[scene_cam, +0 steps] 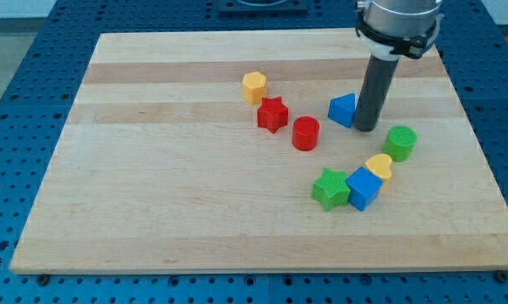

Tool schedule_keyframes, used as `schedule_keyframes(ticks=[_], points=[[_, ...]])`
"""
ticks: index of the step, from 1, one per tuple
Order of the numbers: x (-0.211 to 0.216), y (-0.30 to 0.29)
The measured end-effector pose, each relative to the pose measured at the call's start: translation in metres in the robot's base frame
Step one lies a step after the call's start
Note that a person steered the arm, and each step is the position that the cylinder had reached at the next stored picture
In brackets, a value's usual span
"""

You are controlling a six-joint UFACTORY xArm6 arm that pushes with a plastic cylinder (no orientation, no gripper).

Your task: Push the blue triangle diagonal to the top right side of the red star

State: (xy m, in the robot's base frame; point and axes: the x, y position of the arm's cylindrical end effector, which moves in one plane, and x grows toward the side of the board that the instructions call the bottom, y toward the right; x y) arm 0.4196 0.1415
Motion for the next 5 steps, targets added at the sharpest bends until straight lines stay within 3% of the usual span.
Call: schedule_keyframes(ticks=[5], points=[[-0.018, -0.024]])
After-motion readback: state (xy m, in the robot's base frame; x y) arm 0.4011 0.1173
